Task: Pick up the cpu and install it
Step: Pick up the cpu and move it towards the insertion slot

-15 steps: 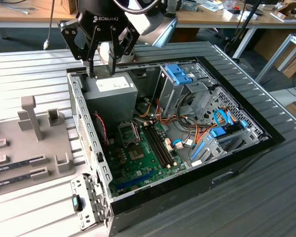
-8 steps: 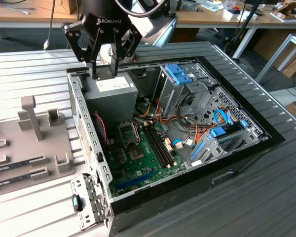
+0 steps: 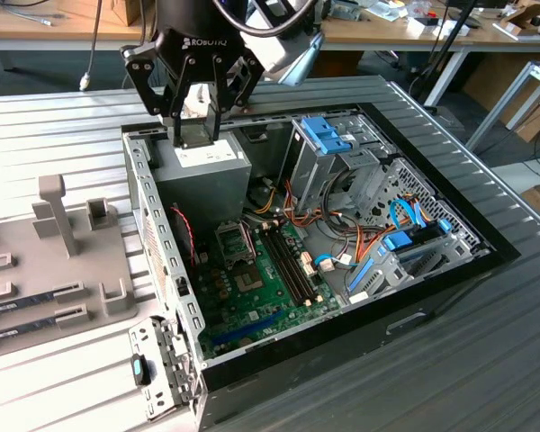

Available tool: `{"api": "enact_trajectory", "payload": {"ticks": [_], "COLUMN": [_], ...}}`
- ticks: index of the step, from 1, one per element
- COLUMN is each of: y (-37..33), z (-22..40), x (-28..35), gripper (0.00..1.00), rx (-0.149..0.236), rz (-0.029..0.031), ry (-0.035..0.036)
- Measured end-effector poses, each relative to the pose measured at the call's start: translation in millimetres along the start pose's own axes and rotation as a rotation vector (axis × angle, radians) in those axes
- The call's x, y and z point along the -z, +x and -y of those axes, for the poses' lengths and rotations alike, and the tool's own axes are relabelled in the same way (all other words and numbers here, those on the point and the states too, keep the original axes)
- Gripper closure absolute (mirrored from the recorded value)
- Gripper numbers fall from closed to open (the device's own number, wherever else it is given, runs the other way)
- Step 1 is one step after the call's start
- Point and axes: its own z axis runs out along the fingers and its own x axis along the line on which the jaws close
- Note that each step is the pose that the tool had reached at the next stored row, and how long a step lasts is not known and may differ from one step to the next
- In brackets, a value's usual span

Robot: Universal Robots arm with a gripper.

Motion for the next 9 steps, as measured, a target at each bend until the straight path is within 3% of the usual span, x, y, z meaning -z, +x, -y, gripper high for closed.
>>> {"api": "enact_trajectory", "payload": {"ticks": [9], "y": [-6.2], "z": [2.1], "x": [-3.5], "gripper": [0.53], "rx": [0.0], "rz": [0.0], "ry": [0.0002]}}
